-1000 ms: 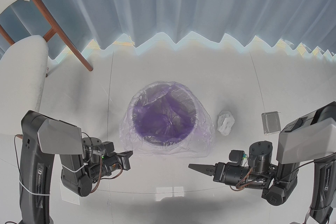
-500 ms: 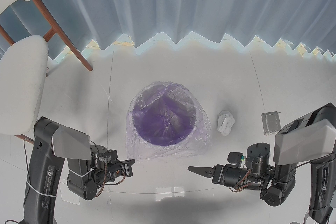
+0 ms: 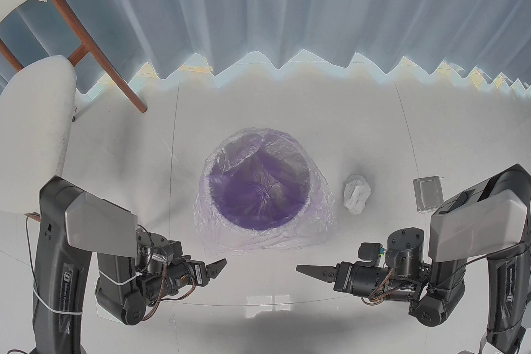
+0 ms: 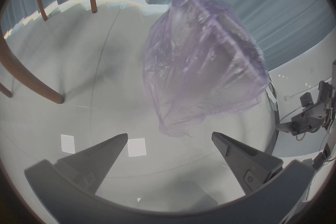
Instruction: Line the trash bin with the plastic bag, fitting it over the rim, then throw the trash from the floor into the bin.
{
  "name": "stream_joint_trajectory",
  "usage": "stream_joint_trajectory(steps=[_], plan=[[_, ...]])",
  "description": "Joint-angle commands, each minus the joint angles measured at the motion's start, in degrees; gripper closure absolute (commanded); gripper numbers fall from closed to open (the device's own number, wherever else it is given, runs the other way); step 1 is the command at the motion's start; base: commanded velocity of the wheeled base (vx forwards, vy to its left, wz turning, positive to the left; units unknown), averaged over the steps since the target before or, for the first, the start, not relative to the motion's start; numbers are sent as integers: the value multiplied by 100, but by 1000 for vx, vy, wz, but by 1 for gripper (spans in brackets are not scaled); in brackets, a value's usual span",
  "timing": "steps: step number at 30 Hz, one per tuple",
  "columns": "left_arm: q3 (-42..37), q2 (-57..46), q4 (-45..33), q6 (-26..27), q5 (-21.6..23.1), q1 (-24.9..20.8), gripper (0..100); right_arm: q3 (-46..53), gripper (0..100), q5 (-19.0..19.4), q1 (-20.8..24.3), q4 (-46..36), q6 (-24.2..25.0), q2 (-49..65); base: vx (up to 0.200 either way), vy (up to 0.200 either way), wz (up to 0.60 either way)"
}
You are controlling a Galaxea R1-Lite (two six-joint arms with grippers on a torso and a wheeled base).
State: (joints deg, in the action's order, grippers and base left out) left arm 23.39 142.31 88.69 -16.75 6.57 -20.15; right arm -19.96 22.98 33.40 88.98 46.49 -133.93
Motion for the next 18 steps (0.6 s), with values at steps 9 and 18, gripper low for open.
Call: stream_joint_trajectory(steps=[9,18], plan=[[-1118,-2551,0,102,-596,-666,0,-17,0,5,-9,102,9,-107,0,0,0],[-696,-3834,-18,234,-552,-384,0,9,0,14,-18,102,18,-107,0,0,0]])
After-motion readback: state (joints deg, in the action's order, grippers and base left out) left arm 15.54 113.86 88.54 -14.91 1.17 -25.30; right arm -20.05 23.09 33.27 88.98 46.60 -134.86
